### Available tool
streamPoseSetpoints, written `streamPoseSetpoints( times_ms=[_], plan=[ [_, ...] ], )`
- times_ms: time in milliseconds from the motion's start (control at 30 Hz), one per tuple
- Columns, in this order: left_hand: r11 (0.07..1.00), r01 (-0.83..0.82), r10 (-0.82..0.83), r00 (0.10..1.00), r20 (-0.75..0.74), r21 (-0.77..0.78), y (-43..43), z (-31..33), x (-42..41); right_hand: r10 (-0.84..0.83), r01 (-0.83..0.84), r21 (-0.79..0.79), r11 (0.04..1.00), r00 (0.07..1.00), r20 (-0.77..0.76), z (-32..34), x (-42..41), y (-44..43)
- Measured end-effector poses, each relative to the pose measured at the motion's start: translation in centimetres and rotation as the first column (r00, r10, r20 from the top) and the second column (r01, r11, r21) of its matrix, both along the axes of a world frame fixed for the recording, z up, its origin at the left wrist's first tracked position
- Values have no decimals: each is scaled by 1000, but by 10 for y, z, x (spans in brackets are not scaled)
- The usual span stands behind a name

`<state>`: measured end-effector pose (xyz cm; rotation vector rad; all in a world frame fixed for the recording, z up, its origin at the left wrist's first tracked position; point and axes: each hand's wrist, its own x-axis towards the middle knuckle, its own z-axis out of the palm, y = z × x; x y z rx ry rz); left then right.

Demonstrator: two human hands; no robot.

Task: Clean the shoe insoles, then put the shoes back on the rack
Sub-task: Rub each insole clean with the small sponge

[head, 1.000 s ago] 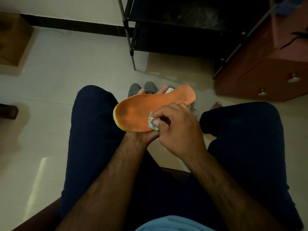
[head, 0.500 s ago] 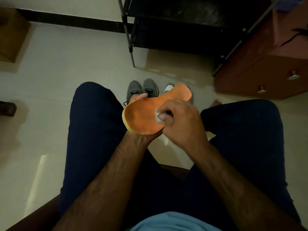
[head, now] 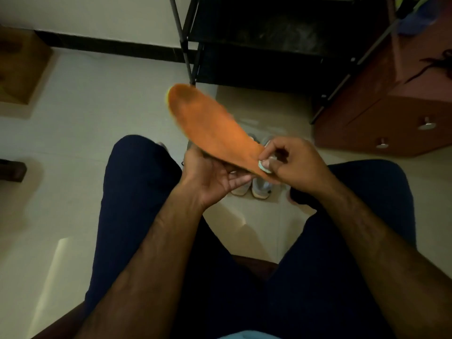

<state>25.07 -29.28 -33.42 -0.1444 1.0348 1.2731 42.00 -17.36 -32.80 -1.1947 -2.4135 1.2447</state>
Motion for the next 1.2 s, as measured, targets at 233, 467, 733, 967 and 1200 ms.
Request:
streamPoseSetpoints(
  times_ms=[233,467,733,967,1200],
  plan=[
    [967,248,-167,789,-592,58,30,30,-9,-328,257,-303,918,920,-215,3,-14,-9],
    [930,259,-26,755,-655,262,68,46,-23,-495,350,-408,844,800,-340,43,-28,21],
    [877,472,-167,477,-863,91,146,108,-43,-452,447,-97,889,826,-336,95,-45,129],
    [855,515,-80,257,-963,66,243,127,-60,-462,484,49,874,857,-228,125,-89,231],
    [885,464,-120,135,-984,-45,325,114,-73,-455,452,186,872,890,-31,115,-128,314]
  ],
)
